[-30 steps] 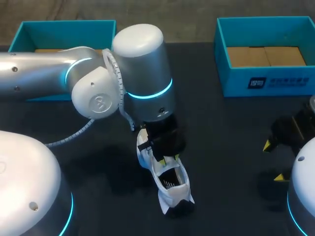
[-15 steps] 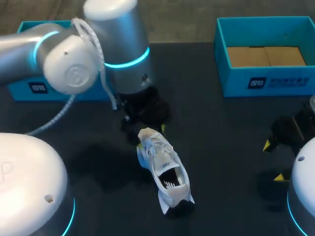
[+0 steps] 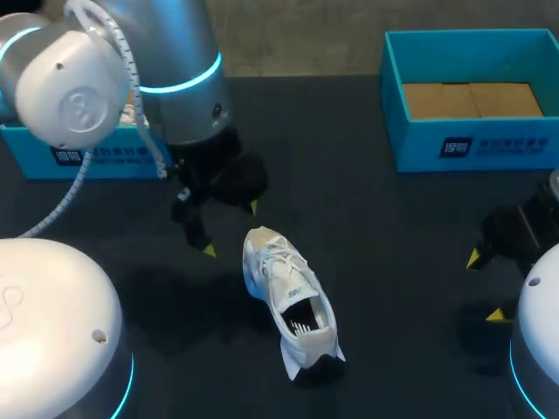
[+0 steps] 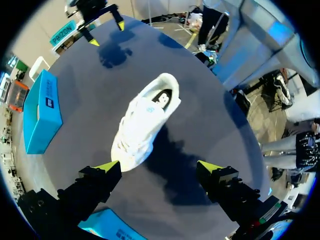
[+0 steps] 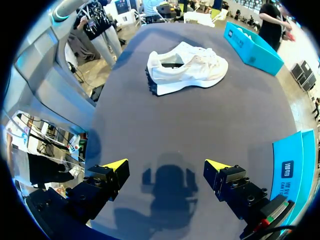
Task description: Take the shoe out of the shoebox, open the shoe tongue, remove and reinsert the insole, then place the shoe into the shoebox
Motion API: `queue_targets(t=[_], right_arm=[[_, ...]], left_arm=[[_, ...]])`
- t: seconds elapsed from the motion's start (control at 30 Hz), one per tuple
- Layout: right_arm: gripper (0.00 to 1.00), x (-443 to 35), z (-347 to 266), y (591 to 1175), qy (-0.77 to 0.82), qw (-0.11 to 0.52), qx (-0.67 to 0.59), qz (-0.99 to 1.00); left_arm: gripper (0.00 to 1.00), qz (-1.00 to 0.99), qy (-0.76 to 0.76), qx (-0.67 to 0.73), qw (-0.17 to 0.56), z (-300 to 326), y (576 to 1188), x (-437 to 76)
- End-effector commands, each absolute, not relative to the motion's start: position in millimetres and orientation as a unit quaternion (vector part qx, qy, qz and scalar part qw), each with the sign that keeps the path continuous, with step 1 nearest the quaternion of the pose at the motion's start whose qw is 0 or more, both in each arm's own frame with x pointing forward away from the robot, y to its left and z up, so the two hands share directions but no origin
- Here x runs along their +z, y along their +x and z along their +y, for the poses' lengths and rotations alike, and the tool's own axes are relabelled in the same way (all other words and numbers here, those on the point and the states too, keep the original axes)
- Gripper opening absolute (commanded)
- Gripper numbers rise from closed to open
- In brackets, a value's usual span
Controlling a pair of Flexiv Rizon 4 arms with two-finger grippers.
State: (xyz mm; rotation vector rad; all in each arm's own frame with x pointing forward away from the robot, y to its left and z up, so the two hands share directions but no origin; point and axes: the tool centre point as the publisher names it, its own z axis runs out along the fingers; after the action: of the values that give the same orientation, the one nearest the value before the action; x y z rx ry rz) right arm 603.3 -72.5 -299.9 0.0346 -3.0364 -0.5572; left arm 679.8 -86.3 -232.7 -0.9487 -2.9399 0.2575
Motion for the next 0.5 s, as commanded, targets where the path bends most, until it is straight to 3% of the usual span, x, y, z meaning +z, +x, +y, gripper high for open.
queue_targets(t=[0.03, 0.5], right_arm=[[1.0, -300, -72, 602, 0.011, 0.025, -0.179, -0.983], [1.0, -300, -72, 602, 0.011, 0.025, -0.179, -0.983]], left_arm=[[1.0, -0.947, -0.306, 0.094, 0.011, -65, 675, -231], [1.0, -0.931, -0.342, 0.131, 0.012, -37, 684, -234]])
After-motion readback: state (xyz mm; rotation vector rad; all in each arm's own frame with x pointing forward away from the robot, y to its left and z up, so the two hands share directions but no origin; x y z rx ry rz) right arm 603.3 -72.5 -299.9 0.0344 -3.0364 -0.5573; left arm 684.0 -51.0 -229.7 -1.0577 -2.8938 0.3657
